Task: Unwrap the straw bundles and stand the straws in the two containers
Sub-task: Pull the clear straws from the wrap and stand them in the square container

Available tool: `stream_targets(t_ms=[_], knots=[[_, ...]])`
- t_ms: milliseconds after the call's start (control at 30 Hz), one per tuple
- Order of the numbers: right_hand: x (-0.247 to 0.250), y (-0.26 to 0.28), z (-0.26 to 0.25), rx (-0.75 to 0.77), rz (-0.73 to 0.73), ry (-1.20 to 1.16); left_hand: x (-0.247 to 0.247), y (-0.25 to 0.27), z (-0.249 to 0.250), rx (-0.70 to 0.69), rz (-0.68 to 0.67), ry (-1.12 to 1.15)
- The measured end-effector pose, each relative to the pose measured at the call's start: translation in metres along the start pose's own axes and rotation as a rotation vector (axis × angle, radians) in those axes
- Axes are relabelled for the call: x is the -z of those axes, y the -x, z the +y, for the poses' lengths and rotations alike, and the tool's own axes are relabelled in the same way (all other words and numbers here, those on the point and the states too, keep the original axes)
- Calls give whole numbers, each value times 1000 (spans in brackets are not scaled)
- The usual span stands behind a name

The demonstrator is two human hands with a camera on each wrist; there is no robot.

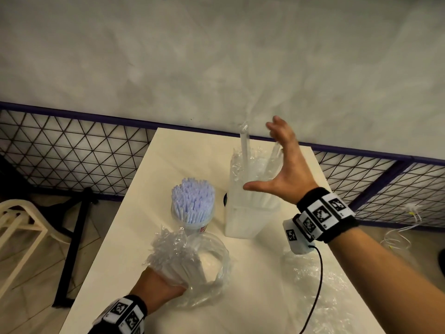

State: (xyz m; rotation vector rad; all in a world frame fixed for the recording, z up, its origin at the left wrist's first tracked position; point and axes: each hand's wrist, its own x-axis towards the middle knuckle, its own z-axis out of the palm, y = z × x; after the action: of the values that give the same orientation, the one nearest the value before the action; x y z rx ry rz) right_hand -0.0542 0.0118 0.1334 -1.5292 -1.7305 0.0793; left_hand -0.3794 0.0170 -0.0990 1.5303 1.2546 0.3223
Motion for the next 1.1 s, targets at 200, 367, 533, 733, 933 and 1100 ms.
stream_targets(t_ms=[200,367,533,733,933,1100], knots=[[-21,-12,-3,106,-49,346,0,1,0,3,-14,-28],[-16,-27,7,248,-18,358,-1,-1,2,-11,-29,-44],[-11,-37,8,287,-180,454,0,-2,-2,-3,-40,1],[-22,-46,5,282,-224,481,-1,2,4,-43,-40,62],[-36,-48,1,246,-223,562,3,-2,-7,-24,-64,-67],[-20,-40,13,147,-81,466,2,2,2,1,-24,-47]])
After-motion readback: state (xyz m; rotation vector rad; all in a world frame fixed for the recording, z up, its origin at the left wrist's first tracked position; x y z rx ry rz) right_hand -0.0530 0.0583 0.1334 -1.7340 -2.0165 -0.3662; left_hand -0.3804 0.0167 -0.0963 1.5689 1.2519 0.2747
